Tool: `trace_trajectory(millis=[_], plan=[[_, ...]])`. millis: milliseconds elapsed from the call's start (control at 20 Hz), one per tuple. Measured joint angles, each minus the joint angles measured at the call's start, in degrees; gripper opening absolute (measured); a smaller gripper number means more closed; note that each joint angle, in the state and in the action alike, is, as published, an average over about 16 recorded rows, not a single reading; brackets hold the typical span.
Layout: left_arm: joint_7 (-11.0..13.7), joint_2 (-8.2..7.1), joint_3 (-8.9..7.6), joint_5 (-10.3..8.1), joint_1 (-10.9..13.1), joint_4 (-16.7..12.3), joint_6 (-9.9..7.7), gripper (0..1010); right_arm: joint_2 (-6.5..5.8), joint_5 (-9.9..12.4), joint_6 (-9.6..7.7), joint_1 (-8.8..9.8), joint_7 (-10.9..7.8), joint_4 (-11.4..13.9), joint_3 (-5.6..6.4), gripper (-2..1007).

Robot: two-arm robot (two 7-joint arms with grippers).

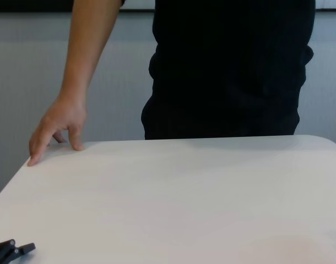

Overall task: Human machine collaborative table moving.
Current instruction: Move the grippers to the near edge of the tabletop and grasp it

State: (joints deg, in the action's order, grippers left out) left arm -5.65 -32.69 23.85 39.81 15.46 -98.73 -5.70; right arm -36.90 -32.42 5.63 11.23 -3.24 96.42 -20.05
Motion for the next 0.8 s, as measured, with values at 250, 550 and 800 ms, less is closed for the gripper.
trace_trajectory(millis=[250, 550, 800], plan=[[-0.1, 0.34, -0.48, 0.38, 0.4, 0.2, 0.82, 1000, 0.62, -0.4, 0.35, -0.01, -0.34, -0.3, 0.36, 1001], [0.0, 0.73, -1.16, 0.89, 0.8, 0.4, 1.53, 1000, 1.4, -0.7, 0.78, -0.11, -0.93, -0.7, 0.74, 1001], [0.0, 1.07, -1.7, 1.01, 1.0, 0.6, 2.65, 1000, 2.2, -0.2, 1.69, -0.09, -1.09, -1.2, 1.35, 1001]])
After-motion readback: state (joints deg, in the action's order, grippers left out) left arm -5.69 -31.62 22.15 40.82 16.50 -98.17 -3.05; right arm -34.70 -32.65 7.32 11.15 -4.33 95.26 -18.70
